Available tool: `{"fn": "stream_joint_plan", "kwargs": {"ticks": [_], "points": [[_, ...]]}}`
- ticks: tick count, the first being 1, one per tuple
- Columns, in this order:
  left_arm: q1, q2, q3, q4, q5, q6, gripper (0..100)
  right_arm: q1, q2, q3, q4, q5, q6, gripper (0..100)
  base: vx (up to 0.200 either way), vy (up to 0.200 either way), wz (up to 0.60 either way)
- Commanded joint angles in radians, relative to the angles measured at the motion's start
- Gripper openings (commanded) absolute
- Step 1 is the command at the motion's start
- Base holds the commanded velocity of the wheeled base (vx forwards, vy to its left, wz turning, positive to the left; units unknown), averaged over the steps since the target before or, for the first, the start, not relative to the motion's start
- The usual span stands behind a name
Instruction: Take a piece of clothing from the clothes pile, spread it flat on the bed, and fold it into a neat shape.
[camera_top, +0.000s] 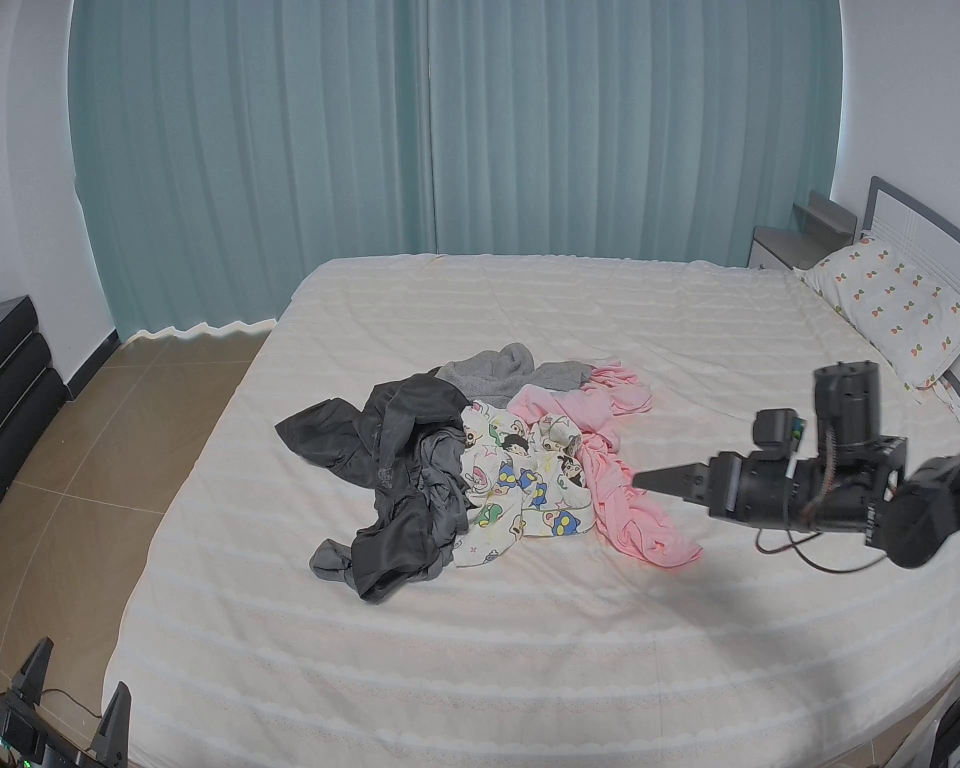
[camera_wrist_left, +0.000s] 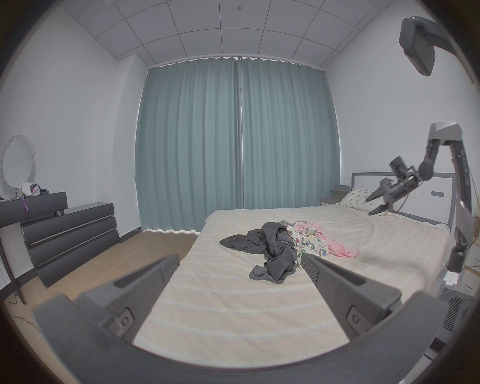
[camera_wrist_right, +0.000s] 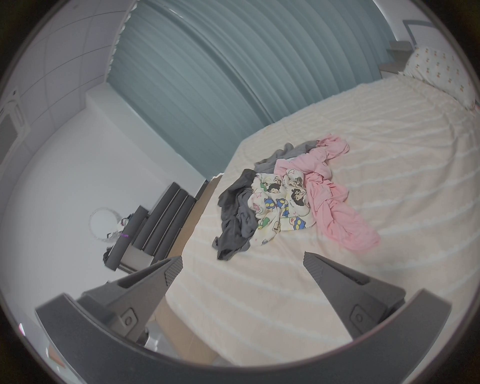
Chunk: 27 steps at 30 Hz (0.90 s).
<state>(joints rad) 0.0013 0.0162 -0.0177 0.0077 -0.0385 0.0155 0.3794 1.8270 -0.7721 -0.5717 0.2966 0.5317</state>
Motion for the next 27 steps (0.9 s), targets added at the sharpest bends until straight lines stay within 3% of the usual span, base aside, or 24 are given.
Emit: {"fn": "stream_joint_plan", "kwargs": {"ticks": [1, 11, 27], "points": [[0.0, -0.009, 0.016, 0.0, 0.0, 0.0, 100, 0.042, 0.486, -0.389, -0.054, -0.177, 0.088, 100, 0.0, 0.0, 0.0], [0.0, -0.009, 0.016, 0.0, 0.0, 0.0, 100, 0.027, 0.683, -0.648, 0.03, -0.321, 0.086, 100, 0.0, 0.0, 0.0], [0.0, -0.009, 0.016, 0.0, 0.0, 0.0, 100, 0.049, 0.799, -0.839, 0.105, -0.333, 0.08, 100, 0.0, 0.0, 0.0]]}}
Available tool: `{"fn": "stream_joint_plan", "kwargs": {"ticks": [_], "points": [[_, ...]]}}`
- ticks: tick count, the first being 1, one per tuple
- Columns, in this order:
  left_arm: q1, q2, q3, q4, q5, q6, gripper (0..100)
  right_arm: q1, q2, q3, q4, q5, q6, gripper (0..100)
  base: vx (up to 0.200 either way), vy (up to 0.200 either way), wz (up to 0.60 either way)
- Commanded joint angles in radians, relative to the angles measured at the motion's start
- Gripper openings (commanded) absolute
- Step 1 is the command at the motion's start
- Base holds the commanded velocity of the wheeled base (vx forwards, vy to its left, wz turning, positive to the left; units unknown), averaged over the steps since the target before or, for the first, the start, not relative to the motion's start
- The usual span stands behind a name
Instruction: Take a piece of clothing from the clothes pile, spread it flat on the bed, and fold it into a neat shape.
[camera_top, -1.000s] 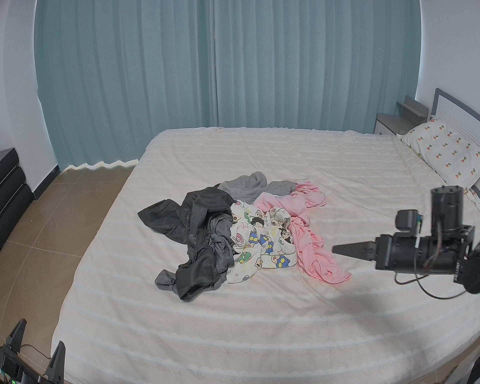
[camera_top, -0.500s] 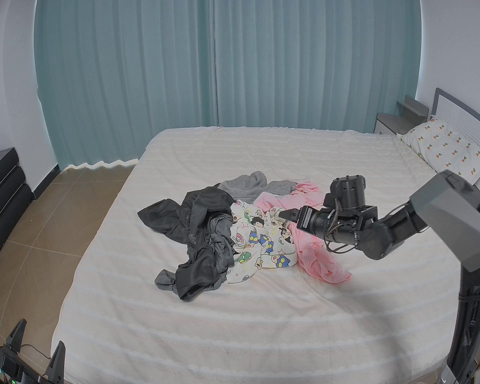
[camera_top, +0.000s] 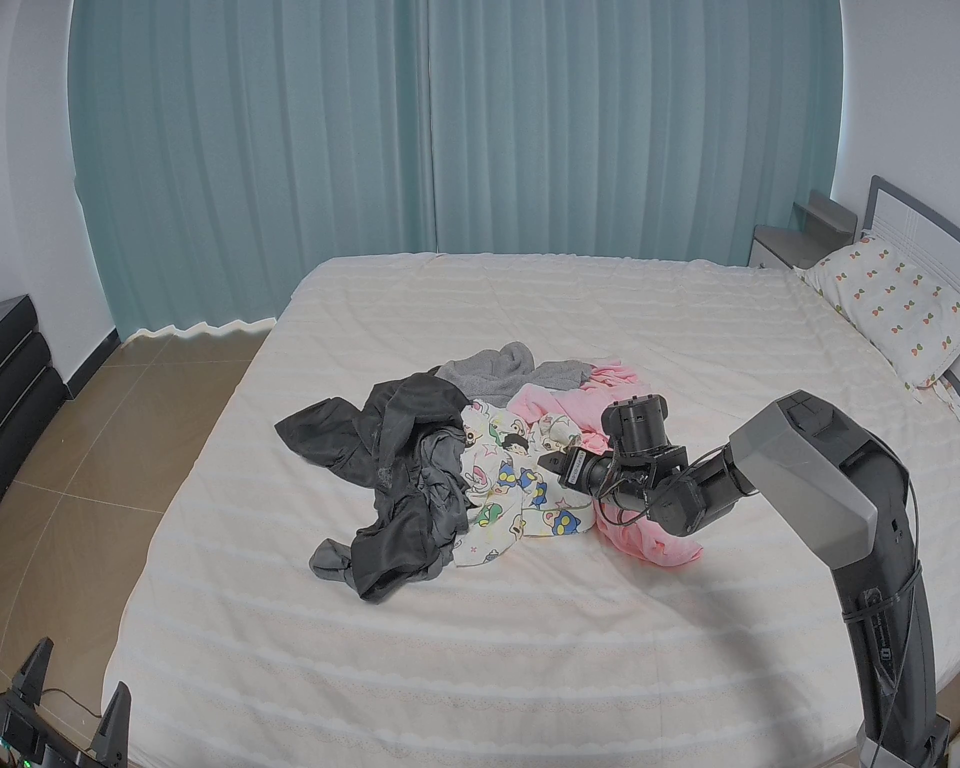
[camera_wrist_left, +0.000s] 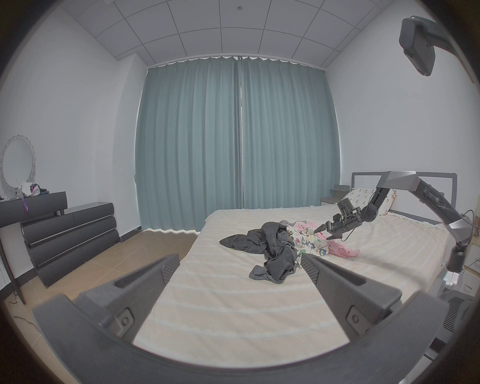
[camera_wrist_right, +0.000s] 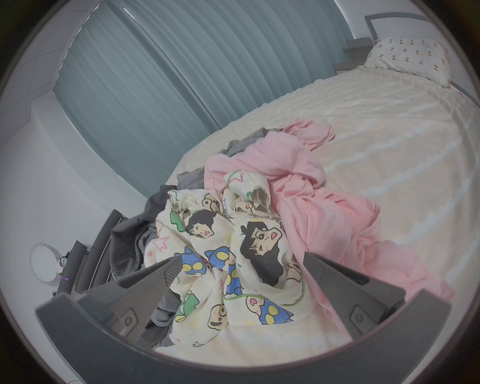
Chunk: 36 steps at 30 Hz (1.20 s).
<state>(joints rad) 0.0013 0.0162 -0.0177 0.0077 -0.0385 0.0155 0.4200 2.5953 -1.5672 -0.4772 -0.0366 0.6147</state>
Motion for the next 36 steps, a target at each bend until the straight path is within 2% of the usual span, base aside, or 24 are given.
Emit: {"fn": "stream_joint_plan", "kwargs": {"ticks": [1, 11, 12, 18, 22, 25, 26, 28, 29, 30, 34, 36], "points": [[0.0, -0.01, 0.016, 0.0, 0.0, 0.0, 100, 0.008, 0.045, -0.053, 0.011, 0.0, -0.003, 100, 0.0, 0.0, 0.0], [0.0, -0.009, 0.016, 0.0, 0.0, 0.0, 100, 0.014, 0.115, -0.128, 0.011, -0.002, -0.043, 100, 0.0, 0.0, 0.0], [0.0, -0.009, 0.016, 0.0, 0.0, 0.0, 100, 0.014, 0.117, -0.131, 0.012, -0.002, -0.046, 0, 0.0, 0.0, 0.0], [0.0, -0.009, 0.016, 0.0, 0.0, 0.0, 100, 0.014, 0.124, -0.139, 0.008, -0.002, -0.05, 0, 0.0, 0.0, 0.0], [0.0, -0.009, 0.016, 0.0, 0.0, 0.0, 100, 0.016, 0.111, -0.126, 0.006, -0.092, -0.056, 0, 0.0, 0.0, 0.0], [0.0, -0.01, 0.016, 0.0, 0.0, 0.0, 100, 0.019, 0.062, -0.05, 0.002, -0.101, -0.055, 0, 0.0, 0.0, 0.0], [0.0, -0.009, 0.016, 0.0, 0.0, 0.0, 100, 0.019, 0.025, 0.004, -0.001, -0.089, -0.055, 0, 0.0, 0.0, 0.0], [0.0, -0.009, 0.016, 0.0, 0.0, 0.0, 100, 0.019, 0.025, 0.004, -0.001, -0.089, -0.055, 0, 0.0, 0.0, 0.0], [0.0, -0.009, 0.016, 0.0, 0.0, 0.0, 100, 0.026, -0.061, 0.113, -0.017, -0.037, -0.047, 0, 0.0, 0.0, 0.0], [0.0, -0.009, 0.016, 0.0, 0.0, 0.0, 100, 0.026, -0.09, 0.153, -0.024, -0.008, -0.047, 0, 0.0, 0.0, 0.0], [0.0, -0.009, 0.016, 0.0, 0.0, 0.0, 100, 0.019, -0.207, 0.316, -0.104, 0.073, -0.046, 0, 0.0, 0.0, 0.0], [0.0, -0.009, 0.016, 0.0, 0.0, 0.0, 100, 0.016, -0.23, 0.355, -0.133, 0.092, -0.046, 0, 0.0, 0.0, 0.0]]}}
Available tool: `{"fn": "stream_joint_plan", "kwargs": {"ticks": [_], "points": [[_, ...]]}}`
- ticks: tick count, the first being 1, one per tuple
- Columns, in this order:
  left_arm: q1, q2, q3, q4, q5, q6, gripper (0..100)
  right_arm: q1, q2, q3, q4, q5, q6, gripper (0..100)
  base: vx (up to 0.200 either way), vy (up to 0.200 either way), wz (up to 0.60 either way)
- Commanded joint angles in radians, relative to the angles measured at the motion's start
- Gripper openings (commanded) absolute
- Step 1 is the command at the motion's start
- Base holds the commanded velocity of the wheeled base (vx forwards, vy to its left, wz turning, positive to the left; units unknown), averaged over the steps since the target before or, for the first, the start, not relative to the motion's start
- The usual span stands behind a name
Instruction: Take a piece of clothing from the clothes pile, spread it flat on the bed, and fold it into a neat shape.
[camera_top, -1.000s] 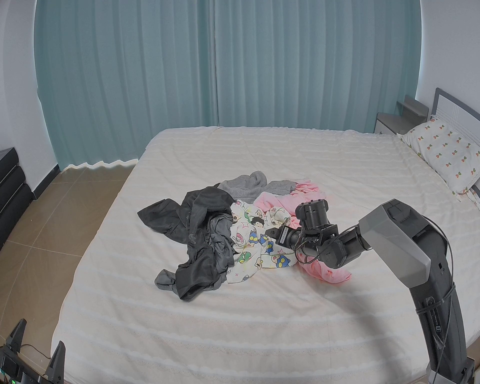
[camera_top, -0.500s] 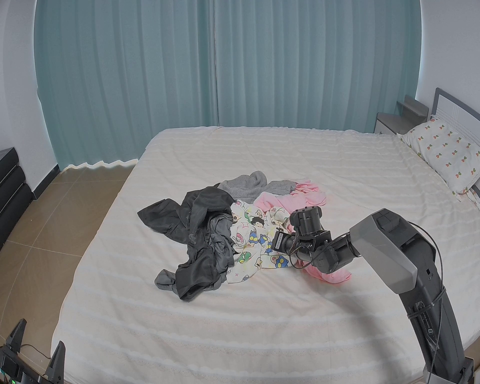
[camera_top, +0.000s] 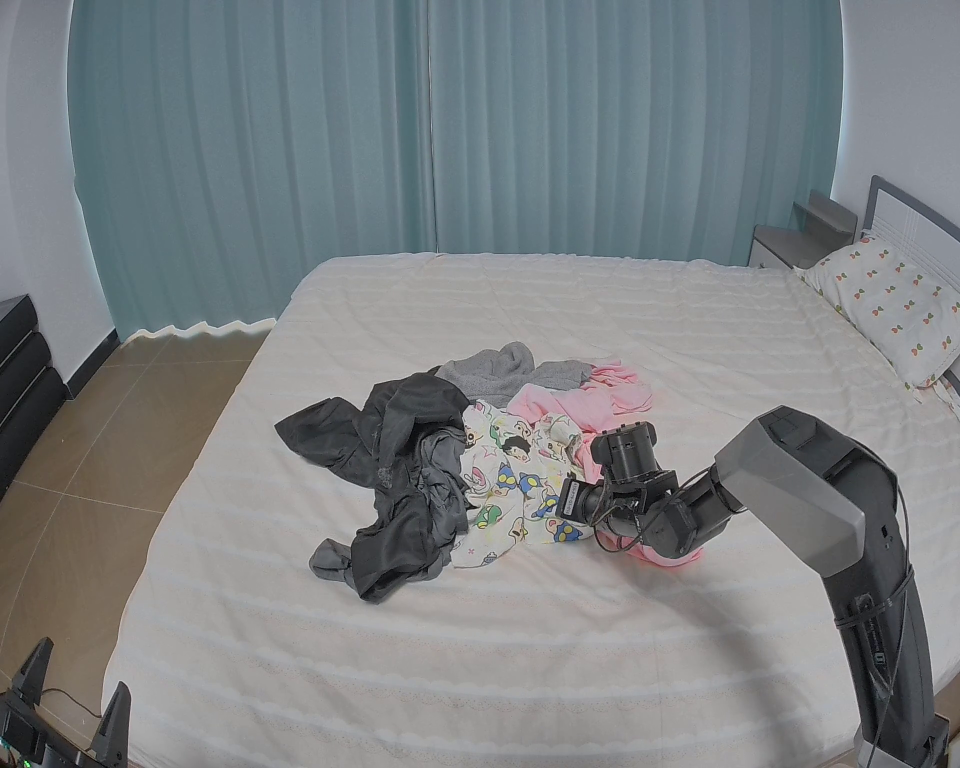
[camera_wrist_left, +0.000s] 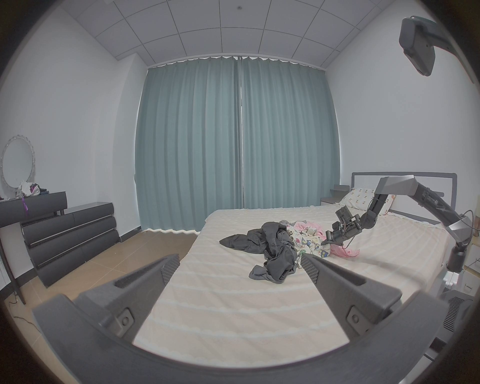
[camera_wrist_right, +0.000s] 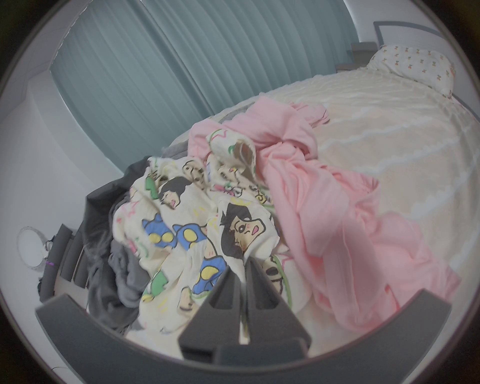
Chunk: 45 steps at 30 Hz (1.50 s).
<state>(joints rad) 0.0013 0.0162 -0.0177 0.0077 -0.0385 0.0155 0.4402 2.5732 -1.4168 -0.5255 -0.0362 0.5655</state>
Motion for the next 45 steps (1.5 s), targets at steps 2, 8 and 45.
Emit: {"fn": "stream_joint_plan", "kwargs": {"ticks": [2, 8, 45], "points": [[0.0, -0.009, 0.016, 0.0, 0.0, 0.0, 100, -0.018, -0.274, 0.311, -0.159, 0.159, -0.001, 0, 0.0, 0.0, 0.0], [0.0, -0.009, 0.016, 0.0, 0.0, 0.0, 100, -0.048, -0.396, 0.496, -0.274, 0.291, -0.007, 0, 0.0, 0.0, 0.0], [0.0, -0.009, 0.016, 0.0, 0.0, 0.0, 100, -0.163, -0.314, 1.038, -0.343, 0.36, -0.431, 100, 0.0, 0.0, 0.0]]}}
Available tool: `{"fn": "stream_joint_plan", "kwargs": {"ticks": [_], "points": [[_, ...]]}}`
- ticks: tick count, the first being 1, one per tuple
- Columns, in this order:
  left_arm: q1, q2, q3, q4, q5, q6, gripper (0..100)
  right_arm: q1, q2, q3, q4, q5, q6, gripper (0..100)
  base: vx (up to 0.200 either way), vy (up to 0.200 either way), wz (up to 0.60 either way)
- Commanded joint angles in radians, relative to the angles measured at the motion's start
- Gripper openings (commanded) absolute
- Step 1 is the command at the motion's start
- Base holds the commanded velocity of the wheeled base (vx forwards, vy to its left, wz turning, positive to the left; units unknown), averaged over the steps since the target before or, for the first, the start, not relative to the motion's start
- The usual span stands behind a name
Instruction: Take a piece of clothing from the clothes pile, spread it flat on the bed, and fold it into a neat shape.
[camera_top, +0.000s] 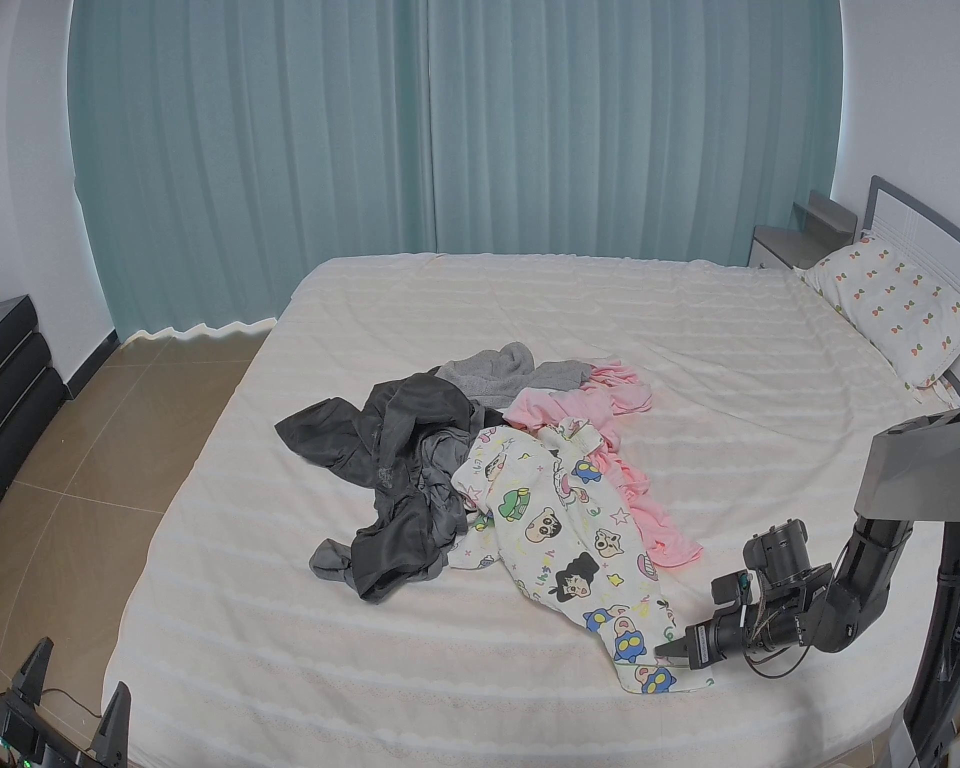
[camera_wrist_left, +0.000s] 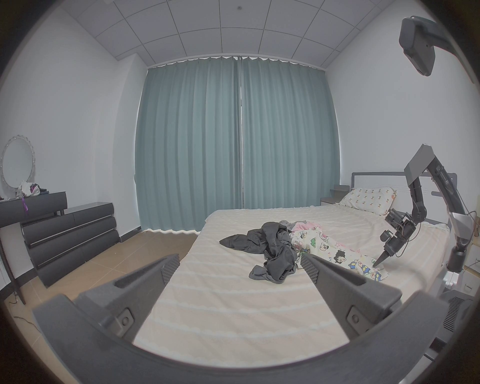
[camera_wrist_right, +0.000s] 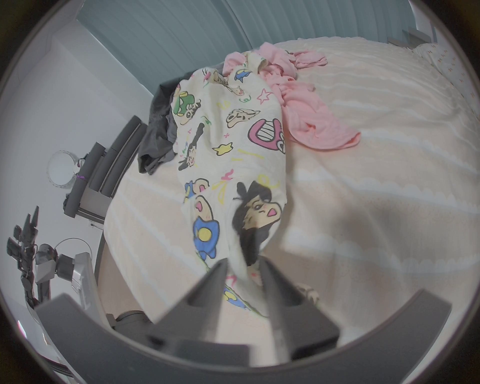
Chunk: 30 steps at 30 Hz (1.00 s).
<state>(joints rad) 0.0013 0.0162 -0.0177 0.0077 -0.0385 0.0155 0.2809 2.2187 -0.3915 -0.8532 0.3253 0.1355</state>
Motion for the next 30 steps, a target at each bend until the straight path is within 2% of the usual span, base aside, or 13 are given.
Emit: {"fn": "stream_joint_plan", "kwargs": {"ticks": [1, 8, 14, 15, 19, 25, 27, 28, 29, 30], "points": [[0.0, -0.009, 0.016, 0.0, 0.0, 0.0, 100, -0.005, 0.042, 0.019, -0.023, -0.002, -0.001, 100, 0.0, 0.0, 0.0], [0.0, -0.009, 0.016, 0.0, 0.0, 0.0, 100, 0.011, 0.075, 0.016, -0.052, 0.0, -0.001, 100, 0.0, 0.0, 0.0], [0.0, -0.009, 0.016, 0.0, 0.0, 0.0, 100, 0.077, 0.09, -0.04, -0.066, -0.035, 0.004, 100, 0.0, 0.0, 0.0], [0.0, -0.009, 0.016, 0.0, 0.0, 0.0, 100, 0.093, 0.113, -0.049, -0.067, -0.061, 0.004, 0, 0.0, 0.0, 0.0], [0.0, -0.009, 0.016, 0.0, 0.0, 0.0, 100, 0.123, 0.141, -0.067, -0.076, -0.12, 0.016, 0, 0.0, 0.0, 0.0], [0.0, -0.009, 0.016, 0.0, 0.0, 0.0, 100, 0.104, 0.105, -0.032, -0.081, -0.104, 0.018, 0, 0.0, 0.0, 0.0], [0.0, -0.009, 0.016, 0.0, 0.0, 0.0, 100, 0.087, 0.07, 0.013, -0.113, -0.04, 0.018, 0, 0.0, 0.0, 0.0], [0.0, -0.009, 0.016, 0.0, 0.0, 0.0, 100, 0.075, 0.044, 0.043, -0.147, 0.023, 0.016, 0, 0.0, 0.0, 0.0], [0.0, -0.009, 0.016, 0.0, 0.0, 0.0, 100, 0.073, 0.042, 0.048, -0.152, 0.031, 0.016, 0, 0.0, 0.0, 0.0], [0.0, -0.009, 0.016, 0.0, 0.0, 0.0, 100, 0.037, 0.009, 0.086, -0.221, 0.139, 0.018, 0, 0.0, 0.0, 0.0]]}}
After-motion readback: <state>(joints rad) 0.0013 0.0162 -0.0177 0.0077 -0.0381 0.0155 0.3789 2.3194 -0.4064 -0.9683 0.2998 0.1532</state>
